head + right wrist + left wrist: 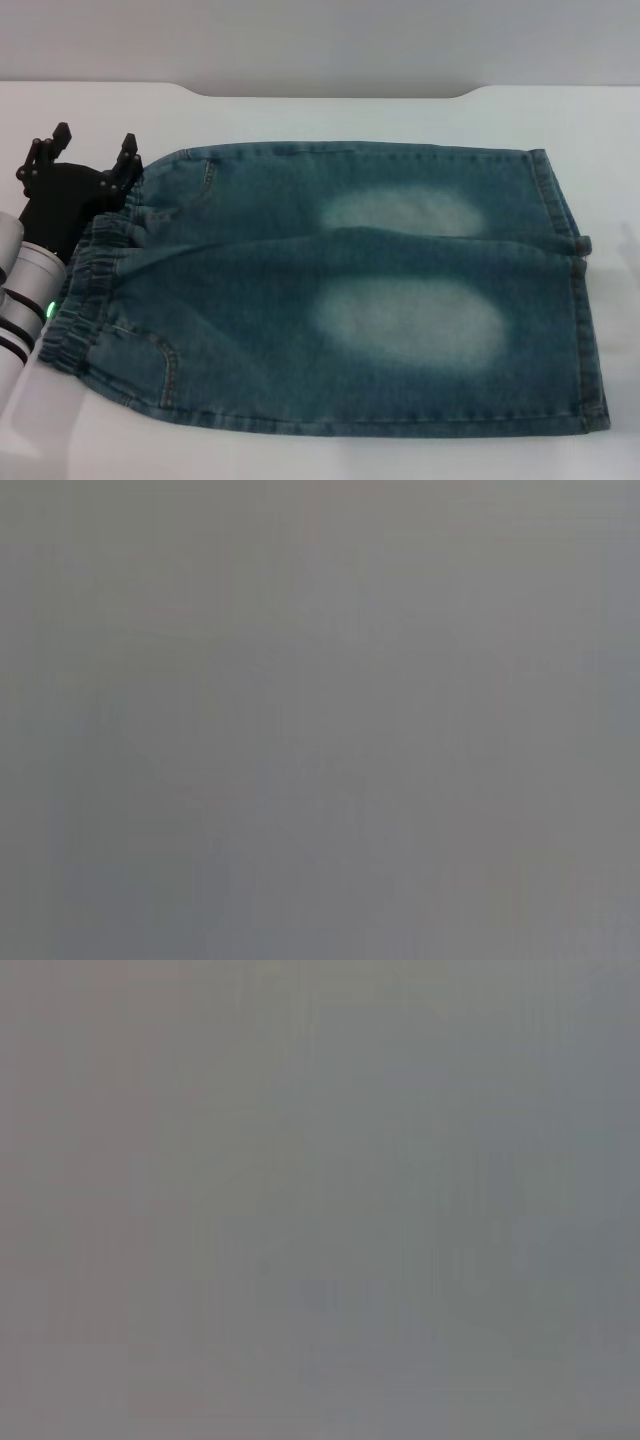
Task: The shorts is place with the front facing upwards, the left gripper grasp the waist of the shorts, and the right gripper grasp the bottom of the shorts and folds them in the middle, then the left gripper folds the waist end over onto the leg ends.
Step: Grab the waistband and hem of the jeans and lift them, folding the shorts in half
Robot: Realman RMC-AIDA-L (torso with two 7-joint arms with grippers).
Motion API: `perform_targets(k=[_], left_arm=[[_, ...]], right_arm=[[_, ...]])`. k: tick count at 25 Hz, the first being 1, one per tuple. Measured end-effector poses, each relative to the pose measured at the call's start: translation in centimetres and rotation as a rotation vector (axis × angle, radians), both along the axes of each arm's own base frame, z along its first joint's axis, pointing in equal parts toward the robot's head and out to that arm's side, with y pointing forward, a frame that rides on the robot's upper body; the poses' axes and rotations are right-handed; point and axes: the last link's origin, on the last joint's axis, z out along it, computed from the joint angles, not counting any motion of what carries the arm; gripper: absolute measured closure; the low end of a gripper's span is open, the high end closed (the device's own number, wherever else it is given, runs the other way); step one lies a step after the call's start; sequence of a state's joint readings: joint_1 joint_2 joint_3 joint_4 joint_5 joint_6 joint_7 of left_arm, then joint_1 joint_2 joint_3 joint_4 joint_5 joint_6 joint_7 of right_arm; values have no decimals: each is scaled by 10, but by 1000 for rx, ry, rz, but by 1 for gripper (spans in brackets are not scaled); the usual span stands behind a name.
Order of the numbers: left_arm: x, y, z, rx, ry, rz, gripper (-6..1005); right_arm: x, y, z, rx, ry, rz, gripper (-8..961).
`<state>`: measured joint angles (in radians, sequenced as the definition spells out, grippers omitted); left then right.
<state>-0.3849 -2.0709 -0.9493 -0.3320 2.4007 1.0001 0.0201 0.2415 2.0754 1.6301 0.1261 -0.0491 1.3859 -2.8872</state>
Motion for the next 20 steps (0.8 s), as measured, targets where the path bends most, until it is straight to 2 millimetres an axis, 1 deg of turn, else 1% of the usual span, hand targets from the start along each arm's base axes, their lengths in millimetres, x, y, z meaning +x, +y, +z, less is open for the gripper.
perform_targets(k=[4, 5, 7, 10, 15, 18, 20], left_arm=[[1, 0, 0, 0, -1, -2, 203], [1, 0, 0, -1, 0, -1, 203], [0, 0, -1, -4, 2, 1, 204], [0, 0, -1, -6, 2, 3, 204], [0, 0, -1, -8, 3, 4, 204], [0, 0, -2, -10, 3, 5, 204], [0, 0, -2, -10, 4, 5, 205]], right_arm=[[2, 0, 1, 1, 24, -13, 179], [3, -1, 1, -3, 44, -18, 179], [7, 1, 2, -30, 137, -41, 179], [12, 7, 10, -59, 265, -60, 179], [9, 16, 26, -98, 415, -29, 179], [7, 23, 33, -140, 474, -32, 179], [5, 27, 36, -164, 480, -33, 179]])
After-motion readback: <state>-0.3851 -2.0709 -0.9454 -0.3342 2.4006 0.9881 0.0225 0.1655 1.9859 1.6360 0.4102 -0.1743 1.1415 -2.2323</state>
